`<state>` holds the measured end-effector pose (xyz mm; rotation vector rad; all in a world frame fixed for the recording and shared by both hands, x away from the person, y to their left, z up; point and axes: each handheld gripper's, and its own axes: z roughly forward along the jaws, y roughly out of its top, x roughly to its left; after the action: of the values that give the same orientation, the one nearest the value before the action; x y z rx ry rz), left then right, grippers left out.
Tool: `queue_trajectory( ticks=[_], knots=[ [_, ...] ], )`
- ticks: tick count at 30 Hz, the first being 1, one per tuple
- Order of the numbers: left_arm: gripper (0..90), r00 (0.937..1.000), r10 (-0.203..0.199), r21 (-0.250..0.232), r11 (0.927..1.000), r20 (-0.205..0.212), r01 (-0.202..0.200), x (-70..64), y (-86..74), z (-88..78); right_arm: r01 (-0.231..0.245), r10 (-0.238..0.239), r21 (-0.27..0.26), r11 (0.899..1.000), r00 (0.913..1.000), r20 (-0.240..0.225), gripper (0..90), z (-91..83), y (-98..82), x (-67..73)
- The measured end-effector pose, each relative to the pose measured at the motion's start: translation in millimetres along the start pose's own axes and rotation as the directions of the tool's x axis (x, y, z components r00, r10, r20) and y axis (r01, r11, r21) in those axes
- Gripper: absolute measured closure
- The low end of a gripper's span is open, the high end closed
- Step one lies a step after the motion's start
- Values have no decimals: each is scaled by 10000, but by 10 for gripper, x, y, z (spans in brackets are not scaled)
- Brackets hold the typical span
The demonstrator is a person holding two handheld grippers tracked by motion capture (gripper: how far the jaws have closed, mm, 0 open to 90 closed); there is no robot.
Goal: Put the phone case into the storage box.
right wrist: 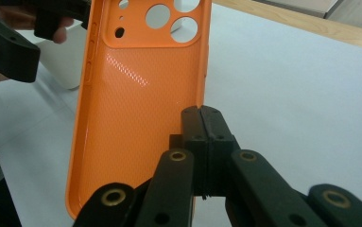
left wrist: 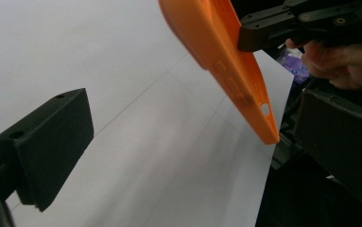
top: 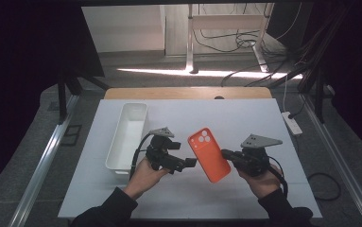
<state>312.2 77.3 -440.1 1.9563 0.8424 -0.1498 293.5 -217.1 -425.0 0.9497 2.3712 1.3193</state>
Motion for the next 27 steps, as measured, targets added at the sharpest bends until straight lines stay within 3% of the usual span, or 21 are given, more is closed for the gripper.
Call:
queue_trajectory(
  ticks=[11,16,19,27],
  knots=[
    [55,9976,-483,-13,9988,497,484,7,53,99,132,-133,-43,9999,9998,-140,896,43,3,72],
    [153,9945,-620,-63,9980,843,627,17,61,131,177,-178,-75,9998,9997,-179,896,53,3,93],
    [275,9896,-775,-95,9968,1216,792,34,64,150,211,-213,-85,9997,9995,-234,895,63,2,113],
    [437,9819,-1095,-70,9937,1543,1119,21,74,215,266,-270,-155,9995,9993,-256,896,70,1,133]
  ],
)
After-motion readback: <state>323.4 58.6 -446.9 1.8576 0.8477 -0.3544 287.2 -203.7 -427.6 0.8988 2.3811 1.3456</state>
